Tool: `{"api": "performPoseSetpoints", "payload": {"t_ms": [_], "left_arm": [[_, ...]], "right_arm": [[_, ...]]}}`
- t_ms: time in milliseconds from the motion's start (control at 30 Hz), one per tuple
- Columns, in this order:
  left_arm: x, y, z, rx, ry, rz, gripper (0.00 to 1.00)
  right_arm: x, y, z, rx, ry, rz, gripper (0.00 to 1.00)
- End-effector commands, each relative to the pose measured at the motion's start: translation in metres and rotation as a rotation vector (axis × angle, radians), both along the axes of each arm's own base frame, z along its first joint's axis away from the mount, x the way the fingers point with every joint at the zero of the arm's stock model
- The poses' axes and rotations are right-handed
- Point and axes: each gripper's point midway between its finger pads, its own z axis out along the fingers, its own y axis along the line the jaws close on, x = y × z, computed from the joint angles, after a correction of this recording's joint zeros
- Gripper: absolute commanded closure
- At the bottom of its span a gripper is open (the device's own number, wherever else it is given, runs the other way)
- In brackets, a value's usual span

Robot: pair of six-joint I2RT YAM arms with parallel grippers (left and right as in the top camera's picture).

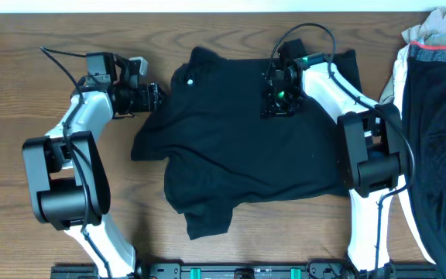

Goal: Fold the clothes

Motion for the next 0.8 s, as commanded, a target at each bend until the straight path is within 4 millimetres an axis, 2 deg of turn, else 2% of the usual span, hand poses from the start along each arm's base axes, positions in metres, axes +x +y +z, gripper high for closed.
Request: {"api": "performPoseSetpoints", "payload": {"t_ms": [0, 167, 300, 400, 433, 467, 500, 633, 767], "left_arm": [[-0.005, 0.002, -0.025, 0.010, 0.049, -0.009, 0.38], [-0.008, 0.001, -0.035, 0.005, 0.076, -0.012, 0.49], [-0.008, -0.006, -0.036, 0.006, 0.075, -0.028, 0.57], [-0.009, -0.016, -0.036, 0.013, 0.070, -0.061, 0.72], [-0.009, -0.019, -0.036, 0.018, 0.066, -0.075, 0.79], [-0.009, -0.021, -0.036, 0.022, 0.061, -0.086, 0.90], [-0.009, -0.021, -0.036, 0.024, 0.059, -0.091, 0.94], [-0.006, -0.015, -0.033, 0.031, 0.049, -0.076, 0.94], [0.007, -0.002, -0.014, 0.028, 0.007, -0.032, 0.94]], "right_arm": [[-0.009, -0.009, -0.011, -0.057, 0.030, -0.015, 0.73], [-0.009, -0.009, -0.011, -0.059, 0.034, -0.016, 0.73], [-0.009, -0.009, -0.011, -0.059, 0.034, -0.018, 0.73], [-0.009, -0.009, -0.011, -0.059, 0.035, -0.021, 0.73], [-0.010, -0.009, -0.011, -0.059, 0.038, -0.026, 0.73], [-0.010, -0.009, -0.011, -0.059, 0.041, -0.033, 0.73], [-0.010, -0.009, -0.012, -0.060, 0.043, -0.032, 0.73], [-0.012, -0.010, -0.012, -0.063, 0.052, -0.032, 0.73], [-0.013, -0.010, -0.012, -0.064, 0.055, -0.032, 0.73]]}}
